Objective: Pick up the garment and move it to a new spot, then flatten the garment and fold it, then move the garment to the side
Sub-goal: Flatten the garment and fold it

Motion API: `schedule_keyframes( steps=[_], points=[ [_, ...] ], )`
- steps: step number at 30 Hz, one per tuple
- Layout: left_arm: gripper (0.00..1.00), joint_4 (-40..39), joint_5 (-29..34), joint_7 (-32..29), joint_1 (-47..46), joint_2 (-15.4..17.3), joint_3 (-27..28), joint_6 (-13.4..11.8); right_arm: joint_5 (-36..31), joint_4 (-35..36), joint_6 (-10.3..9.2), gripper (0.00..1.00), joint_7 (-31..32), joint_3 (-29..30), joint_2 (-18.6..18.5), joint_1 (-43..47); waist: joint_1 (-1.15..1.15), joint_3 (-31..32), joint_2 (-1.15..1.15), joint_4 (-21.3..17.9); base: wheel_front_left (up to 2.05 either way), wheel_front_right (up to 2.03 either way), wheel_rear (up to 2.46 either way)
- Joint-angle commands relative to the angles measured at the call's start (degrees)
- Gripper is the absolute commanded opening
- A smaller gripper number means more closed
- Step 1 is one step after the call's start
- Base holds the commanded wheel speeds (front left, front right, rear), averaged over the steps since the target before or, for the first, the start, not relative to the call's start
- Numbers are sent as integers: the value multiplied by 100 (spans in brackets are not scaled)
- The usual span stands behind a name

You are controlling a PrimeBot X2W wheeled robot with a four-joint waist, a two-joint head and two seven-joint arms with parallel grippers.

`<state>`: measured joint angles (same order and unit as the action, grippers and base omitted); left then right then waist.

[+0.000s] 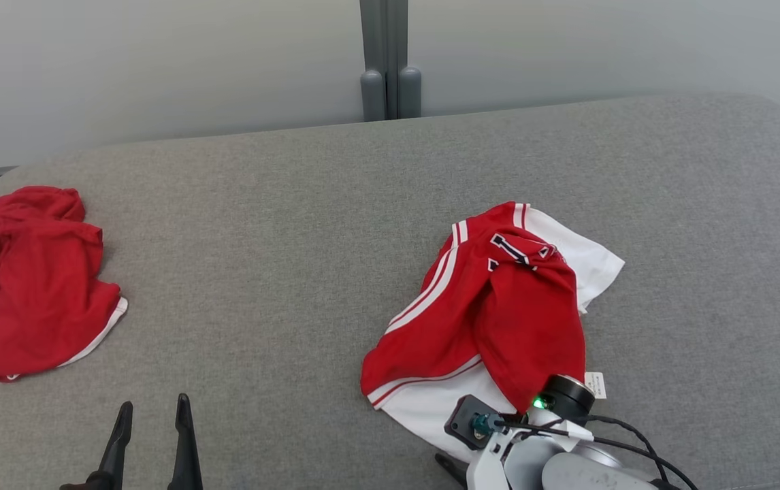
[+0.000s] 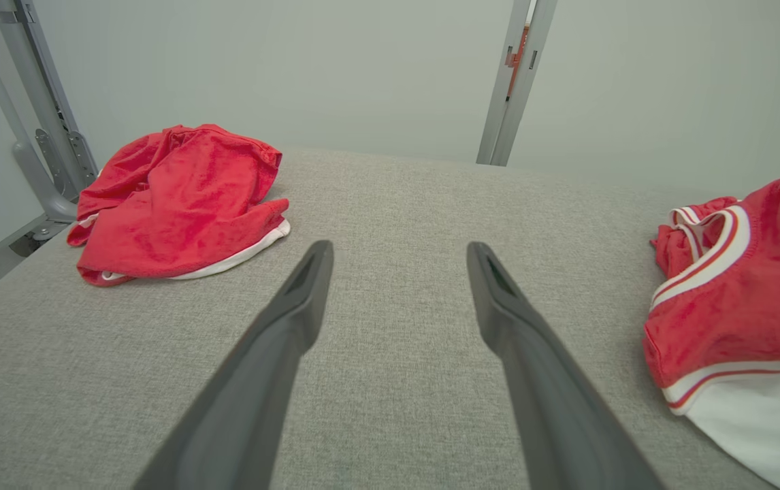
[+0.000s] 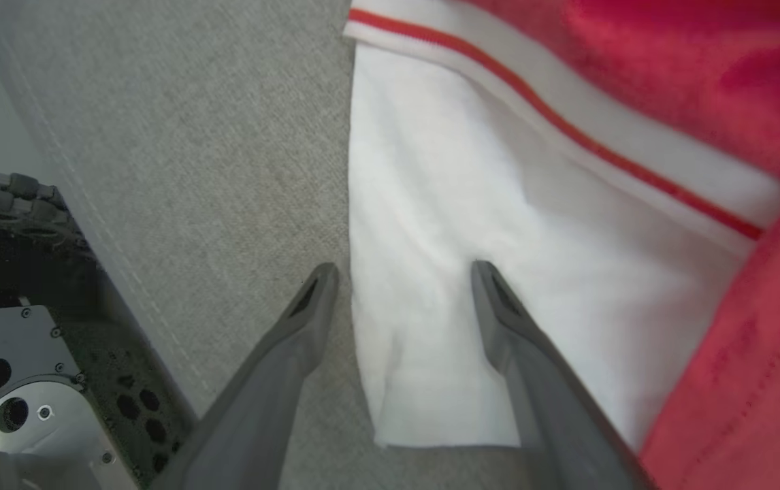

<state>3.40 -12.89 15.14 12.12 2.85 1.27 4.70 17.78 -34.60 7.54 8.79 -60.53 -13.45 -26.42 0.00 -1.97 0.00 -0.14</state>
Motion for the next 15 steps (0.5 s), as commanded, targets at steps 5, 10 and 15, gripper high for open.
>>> schedule_keyframes(
  steps=[5, 10, 15],
  points=[
    [100, 1, -19, 1, -121, 7, -17, -36, 280, -75, -10, 0, 258, -221, -47, -224, 0, -40, 0, 70, 0, 0, 0],
    [100, -7, -33, 1, -113, 8, 22, -56, 463, 292, -9, 0, 72, 66, 116, -496, 0, -13, 0, 41, 0, 0, 0],
    [100, -36, -36, 1, -115, 7, -3, -68, 688, 901, -9, 0, 45, 370, 314, -890, 0, 30, 0, -38, 0, 0, 0]
  ],
)
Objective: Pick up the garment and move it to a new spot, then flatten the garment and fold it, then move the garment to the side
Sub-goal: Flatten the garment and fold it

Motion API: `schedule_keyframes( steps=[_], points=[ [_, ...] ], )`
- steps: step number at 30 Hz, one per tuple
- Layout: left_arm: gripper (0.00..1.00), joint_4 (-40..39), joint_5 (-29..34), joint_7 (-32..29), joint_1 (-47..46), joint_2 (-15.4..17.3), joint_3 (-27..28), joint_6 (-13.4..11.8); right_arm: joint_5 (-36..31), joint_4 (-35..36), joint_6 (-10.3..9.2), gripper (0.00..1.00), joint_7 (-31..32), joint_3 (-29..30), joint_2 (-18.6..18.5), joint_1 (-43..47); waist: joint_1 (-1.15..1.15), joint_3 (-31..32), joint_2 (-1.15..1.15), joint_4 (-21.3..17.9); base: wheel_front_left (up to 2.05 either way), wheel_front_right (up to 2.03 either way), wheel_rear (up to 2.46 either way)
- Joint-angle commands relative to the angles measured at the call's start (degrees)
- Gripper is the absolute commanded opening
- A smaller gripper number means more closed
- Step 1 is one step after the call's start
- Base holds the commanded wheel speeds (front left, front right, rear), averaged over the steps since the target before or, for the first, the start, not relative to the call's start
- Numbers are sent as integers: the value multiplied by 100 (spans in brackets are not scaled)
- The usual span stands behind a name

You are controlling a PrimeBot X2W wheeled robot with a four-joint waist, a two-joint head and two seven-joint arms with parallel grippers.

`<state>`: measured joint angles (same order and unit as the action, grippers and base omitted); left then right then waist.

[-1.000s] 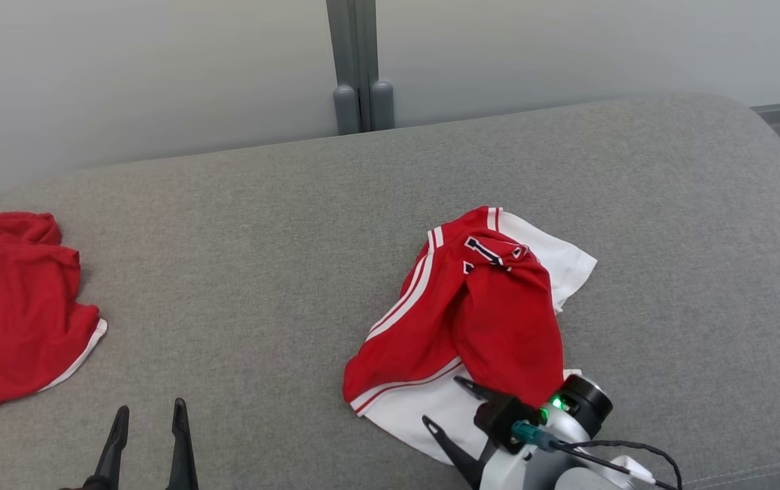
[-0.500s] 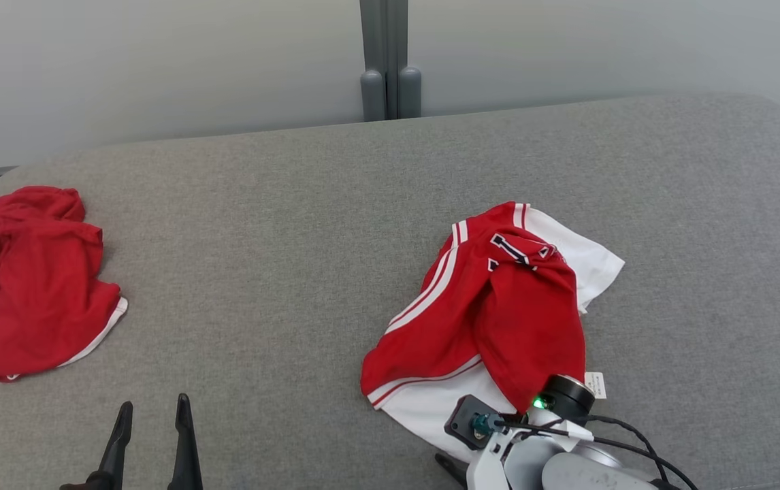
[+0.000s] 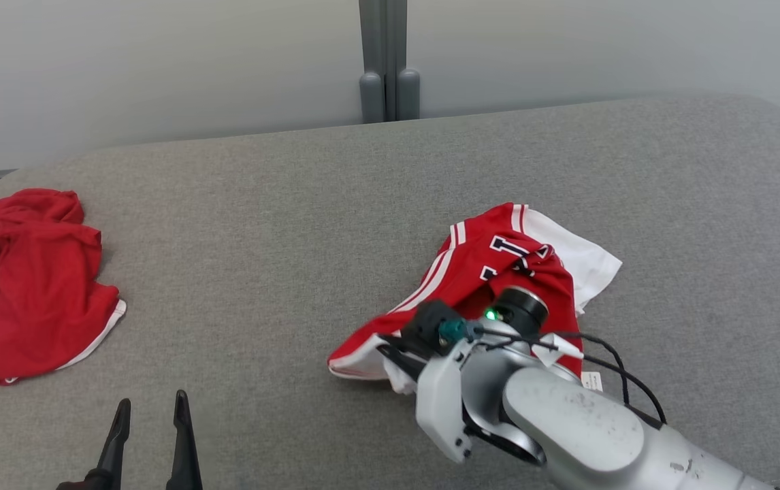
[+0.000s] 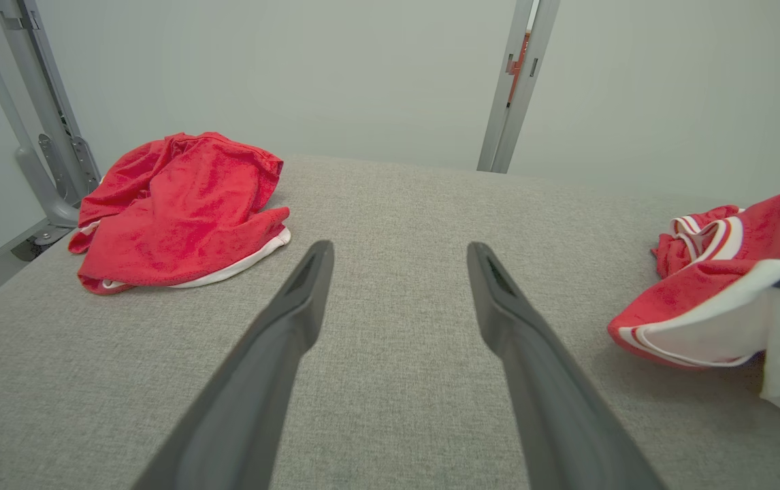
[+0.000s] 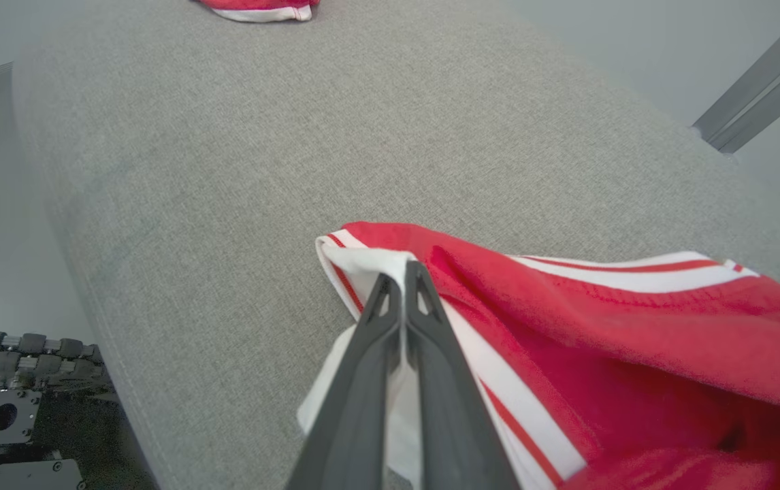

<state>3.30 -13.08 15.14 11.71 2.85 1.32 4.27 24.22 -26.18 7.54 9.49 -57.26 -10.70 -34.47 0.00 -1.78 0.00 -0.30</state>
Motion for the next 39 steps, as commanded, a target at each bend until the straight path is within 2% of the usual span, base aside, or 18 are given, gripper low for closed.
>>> schedule_keyframes(
  steps=[1, 6, 12, 17, 30, 35, 39],
  points=[
    [100, -32, -13, 1, -87, 7, -22, -28, 114, 164, -9, 0, -34, 118, 100, -172, 0, 15, 0, -34, 0, 0, 0],
    [100, -29, -14, 1, -131, 8, -76, -35, 602, 569, -9, 0, -41, 543, 465, -684, 0, 50, 0, -80, 0, 0, 0],
    [100, 9, -34, 1, -183, 8, -213, -54, 1036, 657, -9, 0, -112, 805, 736, -1304, 0, 89, 0, -23, 0, 0, 0],
    [100, 17, -71, 1, -204, 8, -317, -79, 1344, 564, -9, 0, -298, 989, 781, -1807, 0, 99, 0, 96, 0, 0, 0],
    [100, 43, -118, 1, -118, 8, -430, -138, 2225, 197, -9, 0, -1319, 1604, 779, -2983, 0, 210, 0, 290, 0, 0, 0],
    [100, 8, -128, 1, -70, 8, -408, -160, 2367, -177, -9, 0, -1569, 1907, 776, -3021, 0, 230, 0, 213, 0, 0, 0],
    [100, -39, -140, 1, -37, 8, -396, -185, 2170, -593, -9, 0, -1640, 2160, 775, -2704, 0, 232, 0, 108, 0, 0, 0]
  ],
)
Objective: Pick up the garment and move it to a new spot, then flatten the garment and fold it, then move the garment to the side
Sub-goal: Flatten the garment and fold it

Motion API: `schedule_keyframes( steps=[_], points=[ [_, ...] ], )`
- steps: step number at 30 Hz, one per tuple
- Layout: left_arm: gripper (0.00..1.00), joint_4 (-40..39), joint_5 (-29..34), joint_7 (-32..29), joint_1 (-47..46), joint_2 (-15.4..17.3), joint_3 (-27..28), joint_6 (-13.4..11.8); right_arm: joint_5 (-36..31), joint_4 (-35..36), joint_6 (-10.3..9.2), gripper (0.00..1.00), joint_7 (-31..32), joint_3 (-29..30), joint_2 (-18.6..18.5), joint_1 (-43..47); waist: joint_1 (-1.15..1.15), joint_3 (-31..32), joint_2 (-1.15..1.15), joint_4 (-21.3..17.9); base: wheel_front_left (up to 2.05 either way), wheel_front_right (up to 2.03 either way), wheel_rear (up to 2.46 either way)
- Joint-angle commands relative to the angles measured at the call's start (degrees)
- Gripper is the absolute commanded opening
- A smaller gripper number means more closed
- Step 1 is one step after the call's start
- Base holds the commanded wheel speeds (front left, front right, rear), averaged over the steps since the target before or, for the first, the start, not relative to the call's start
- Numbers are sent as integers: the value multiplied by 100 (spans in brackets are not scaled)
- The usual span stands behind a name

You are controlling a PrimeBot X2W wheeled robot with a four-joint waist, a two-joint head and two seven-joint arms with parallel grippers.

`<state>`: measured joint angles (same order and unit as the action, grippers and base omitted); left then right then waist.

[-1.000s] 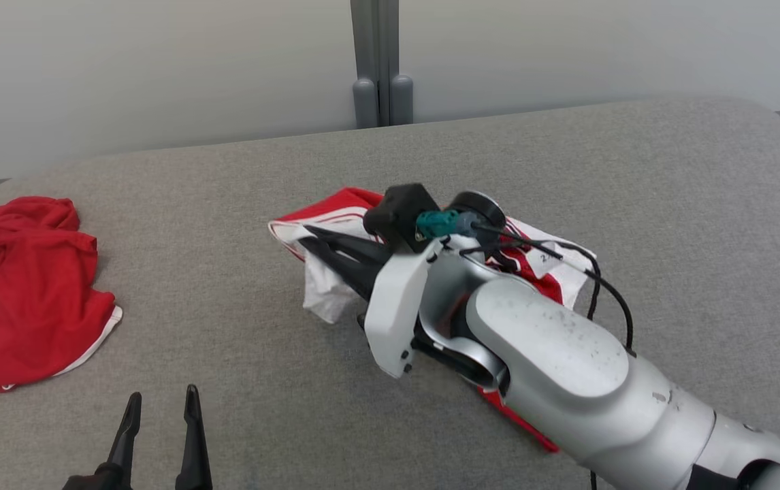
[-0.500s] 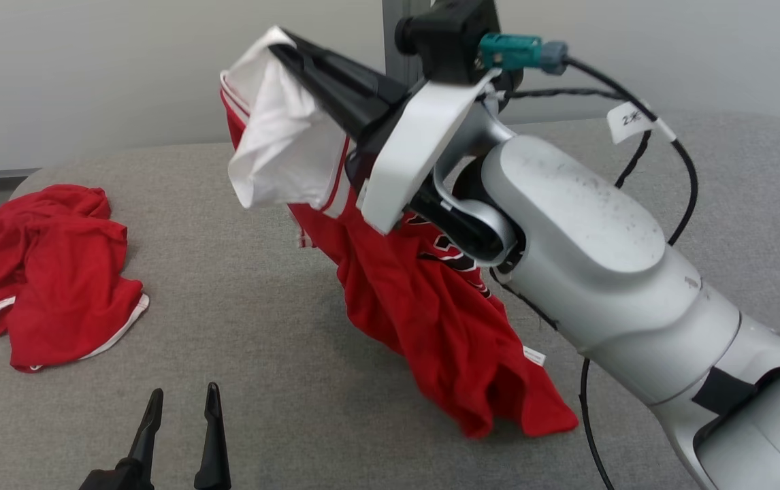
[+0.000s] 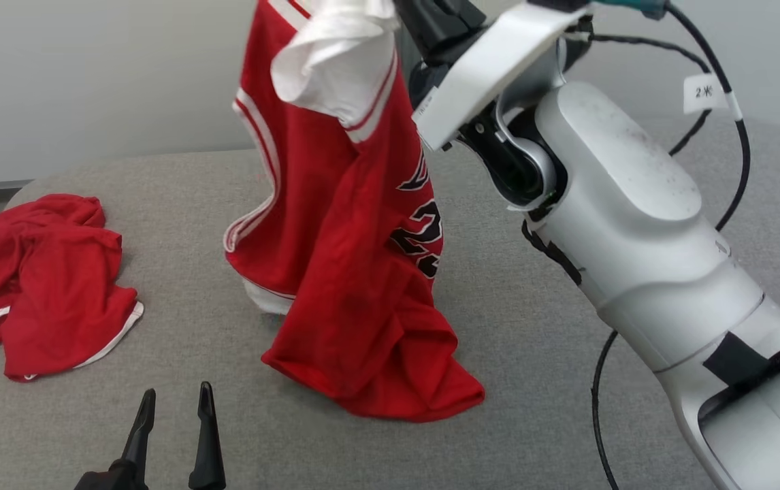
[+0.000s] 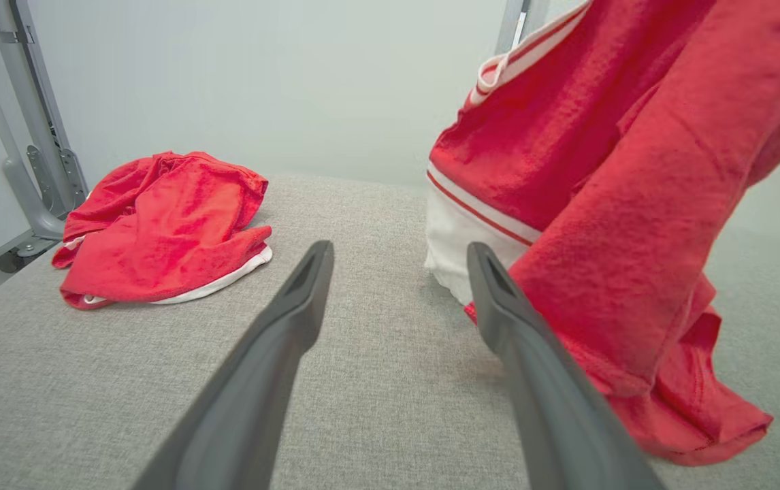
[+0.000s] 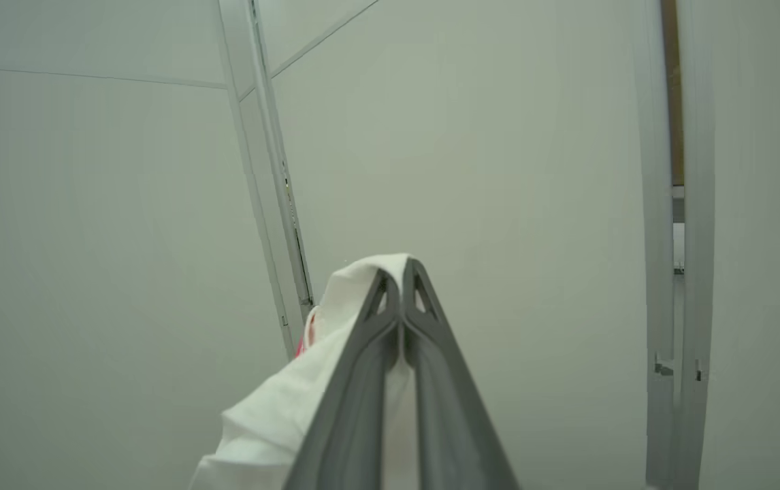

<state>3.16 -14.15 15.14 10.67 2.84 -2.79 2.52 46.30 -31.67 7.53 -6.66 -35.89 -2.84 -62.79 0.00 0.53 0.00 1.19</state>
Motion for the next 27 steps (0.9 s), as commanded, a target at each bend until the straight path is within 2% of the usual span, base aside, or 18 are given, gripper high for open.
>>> schedule_keyframes(
  steps=[1, 5, 12, 18, 27],
  points=[
    [100, -30, -37, 1, 77, 10, 22, -15, -99, -129, -8, 0, -44, 99, -10, 224, 0, 3, 0, -70, 0, 0, 0],
    [100, -53, -31, 1, 138, 9, 65, -32, -402, -478, -8, 0, -106, 563, -18, 763, 0, -1, 0, -220, 0, 0, 0],
    [100, -28, 22, 1, 115, 10, 71, -4, -878, -908, -6, 0, -151, 1619, -390, 1834, 0, -68, 0, -436, 0, 0, 0],
    [100, 1, 28, 1, 58, 10, 54, 20, -1065, -1158, -6, 0, -92, 2482, -622, 2686, 0, -112, 0, -547, 0, 0, 0],
    [100, 40, 48, 1, 65, 10, 36, 30, -1244, -1495, -6, 0, 5, 3580, -695, 3517, 0, -136, 0, -651, 0, 0, 0]
  ],
)
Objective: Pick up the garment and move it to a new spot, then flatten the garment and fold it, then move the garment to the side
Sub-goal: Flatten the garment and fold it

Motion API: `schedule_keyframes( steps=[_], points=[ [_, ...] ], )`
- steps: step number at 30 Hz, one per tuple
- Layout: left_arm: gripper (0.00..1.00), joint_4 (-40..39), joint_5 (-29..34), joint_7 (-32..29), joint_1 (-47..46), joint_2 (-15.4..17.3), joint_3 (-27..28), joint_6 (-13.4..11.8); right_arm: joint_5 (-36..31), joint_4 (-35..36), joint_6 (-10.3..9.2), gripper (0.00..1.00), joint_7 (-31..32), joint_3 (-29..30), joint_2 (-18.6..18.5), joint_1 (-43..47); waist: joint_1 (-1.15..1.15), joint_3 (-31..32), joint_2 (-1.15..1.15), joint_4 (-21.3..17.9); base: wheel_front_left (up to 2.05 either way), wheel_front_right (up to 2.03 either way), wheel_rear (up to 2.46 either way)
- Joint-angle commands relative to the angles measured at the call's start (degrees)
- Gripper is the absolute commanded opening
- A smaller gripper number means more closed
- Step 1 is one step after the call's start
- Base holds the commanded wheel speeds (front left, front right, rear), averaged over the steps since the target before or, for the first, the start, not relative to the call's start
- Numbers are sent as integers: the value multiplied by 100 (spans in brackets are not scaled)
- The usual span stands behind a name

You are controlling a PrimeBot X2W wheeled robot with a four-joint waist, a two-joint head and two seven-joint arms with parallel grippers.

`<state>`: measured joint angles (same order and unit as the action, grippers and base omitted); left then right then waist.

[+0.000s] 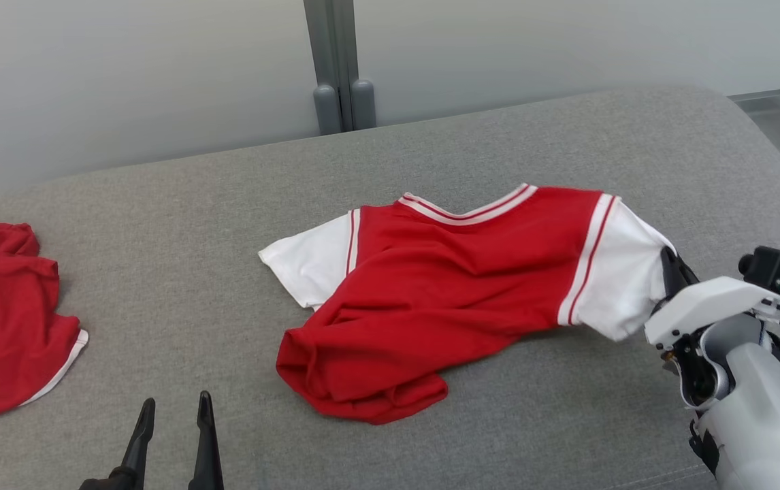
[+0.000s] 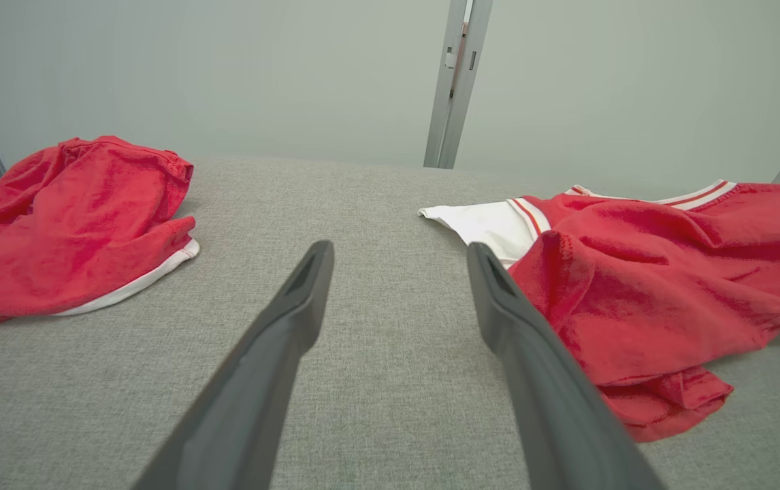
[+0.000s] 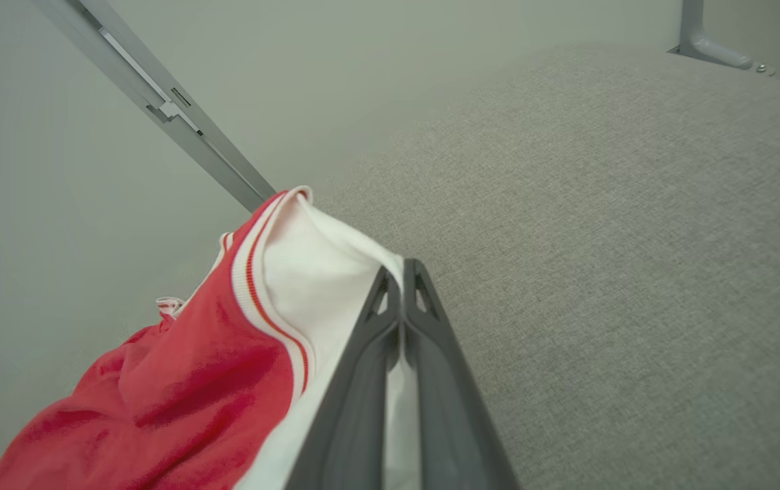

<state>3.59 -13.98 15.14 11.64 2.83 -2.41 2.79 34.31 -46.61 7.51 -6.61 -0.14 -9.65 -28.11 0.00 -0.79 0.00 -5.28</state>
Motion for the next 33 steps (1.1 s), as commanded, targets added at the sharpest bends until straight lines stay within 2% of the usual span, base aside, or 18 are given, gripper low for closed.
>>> schedule_keyframes(
  steps=[1, 8, 13, 15, 16, 17, 20, 26, 28, 33],
  points=[
    [100, -2, 35, 1, -41, 11, -3, 5, -74, -69, -4, 0, 20, 131, -14, 103, 0, -9, 0, -10, 0, 0, 0],
    [100, 30, 91, 1, -130, 11, -2, 62, -394, -633, -4, 0, 85, 828, 21, 132, 0, -94, 0, 21, 0, 0, 0],
    [100, 53, 122, 1, -163, 11, 14, 86, -798, -970, -5, 0, -132, 1110, -60, -23, 0, -118, 0, 76, 0, 0, 0],
    [100, 58, 124, 1, -165, 11, 18, 86, -1076, -1048, -5, 41, -286, 1091, -120, -52, 0, -121, 0, 99, 0, 0, 0],
    [100, 54, 124, 1, -161, 11, 18, 86, -1212, -1064, -5, 82, -372, 1075, -146, -62, 0, -122, 0, 108, 0, 0, 0],
    [100, 50, 124, 1, -154, 11, 21, 85, -1383, -1079, -5, 100, -464, 1053, -183, -55, 0, -121, 0, 118, 0, 0, 0],
    [100, 41, 117, 1, -131, 11, 36, 80, -1926, -1020, -5, 100, -690, 1024, -304, 1, 0, -115, 0, 133, 0, 0, 0],
    [100, 17, 96, 1, -76, 11, 47, 35, -2836, -457, -5, 100, -858, 1227, -231, 235, 0, -95, 0, 119, 0, 0, 0],
    [100, 6, 90, 1, -49, 11, 55, 23, -3097, 22, -5, 100, -869, 1289, -125, 396, 0, -87, 0, 100, 0, 0, 0],
    [100, -29, 84, 1, -38, 11, 66, 17, -3561, 1872, -5, 100, -858, 1239, 245, 1192, 0, -100, 0, 60, 0, 0, 0]
  ],
)
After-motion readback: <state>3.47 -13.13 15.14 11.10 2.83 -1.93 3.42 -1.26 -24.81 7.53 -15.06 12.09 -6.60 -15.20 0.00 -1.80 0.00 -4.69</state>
